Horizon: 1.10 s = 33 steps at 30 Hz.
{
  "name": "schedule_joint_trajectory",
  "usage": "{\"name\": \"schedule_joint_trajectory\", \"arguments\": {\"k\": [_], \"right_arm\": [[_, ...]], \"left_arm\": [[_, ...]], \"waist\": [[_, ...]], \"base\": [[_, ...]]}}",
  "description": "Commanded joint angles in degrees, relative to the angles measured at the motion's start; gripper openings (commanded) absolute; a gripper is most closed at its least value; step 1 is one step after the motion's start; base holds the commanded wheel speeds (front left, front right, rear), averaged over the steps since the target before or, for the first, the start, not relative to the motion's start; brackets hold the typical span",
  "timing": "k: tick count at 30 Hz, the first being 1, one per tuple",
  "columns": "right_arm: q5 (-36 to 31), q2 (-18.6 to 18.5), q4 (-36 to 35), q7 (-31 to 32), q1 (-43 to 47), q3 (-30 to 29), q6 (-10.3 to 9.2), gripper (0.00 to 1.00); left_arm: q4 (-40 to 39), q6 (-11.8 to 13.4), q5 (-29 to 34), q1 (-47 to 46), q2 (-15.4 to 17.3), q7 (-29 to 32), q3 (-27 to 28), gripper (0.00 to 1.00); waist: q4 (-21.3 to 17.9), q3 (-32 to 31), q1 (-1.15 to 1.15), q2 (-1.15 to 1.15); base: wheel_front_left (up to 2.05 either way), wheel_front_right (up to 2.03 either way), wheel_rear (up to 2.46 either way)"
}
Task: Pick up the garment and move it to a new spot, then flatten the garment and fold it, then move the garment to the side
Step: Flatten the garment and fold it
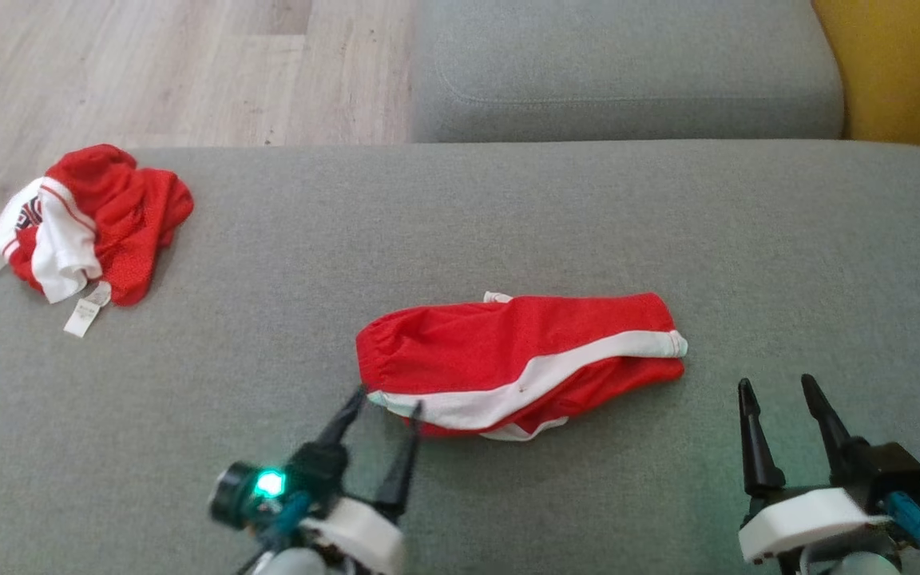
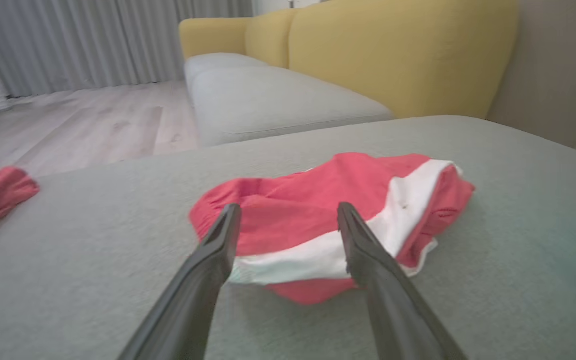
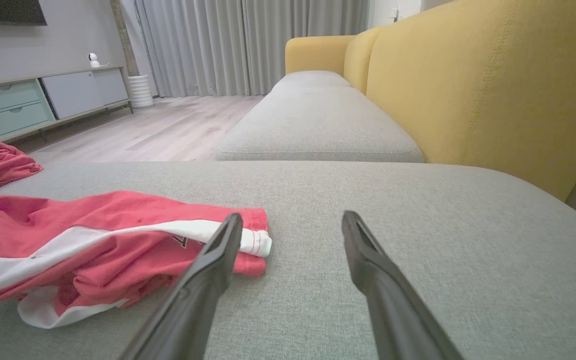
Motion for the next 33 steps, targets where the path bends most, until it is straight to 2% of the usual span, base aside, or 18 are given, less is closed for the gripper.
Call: {"name": "schedule_joint_trajectory", "arguments": {"k": [1, 11, 22, 26, 33], "right_arm": [[0.41, -0.44, -1.93, -0.79, -1.22, 1.23, 0.43, 1.00], [0.93, -0.44, -1.98, -0.79, -0.19, 1.16, 0.43, 1.00], [0.70, -0.44, -1.62, -0.79, 0.17, 1.14, 0.43, 1.00], [0.86, -0.44, -1.36, -0.79, -0.05, 1.51, 0.43, 1.00], [0.37, -0.44, -1.06, -0.79, -0.74, 2.45, 0.43, 1.00]], "left_arm": [[-2.64, 0.94, -1.05, -0.65, 1.49, -0.66, 3.65, 1.00], [-9.56, 3.57, -4.19, 9.52, 4.85, -0.71, 14.01, 1.00], [-10.84, 2.58, -3.35, 12.75, 4.31, -0.72, 17.55, 1.00], [-10.19, 1.75, -3.26, 12.37, 4.15, -0.72, 17.93, 1.00], [-5.74, -2.55, -5.26, 8.83, 3.14, 1.23, 16.62, 1.00]], "waist": [[0.30, -0.45, 0.01, 0.00], [0.26, -1.73, 0.01, 0.00], [0.26, -1.93, 0.01, 0.00], [0.26, -1.43, 0.01, 0.00], [-0.34, -0.12, 0.01, 0.00]], "base": [[0.00, 0.00, 0.00], [0.00, 0.00, 0.00], [0.00, 0.00, 0.00], [0.00, 0.00, 0.00], [0.00, 0.00, 0.00]]}}
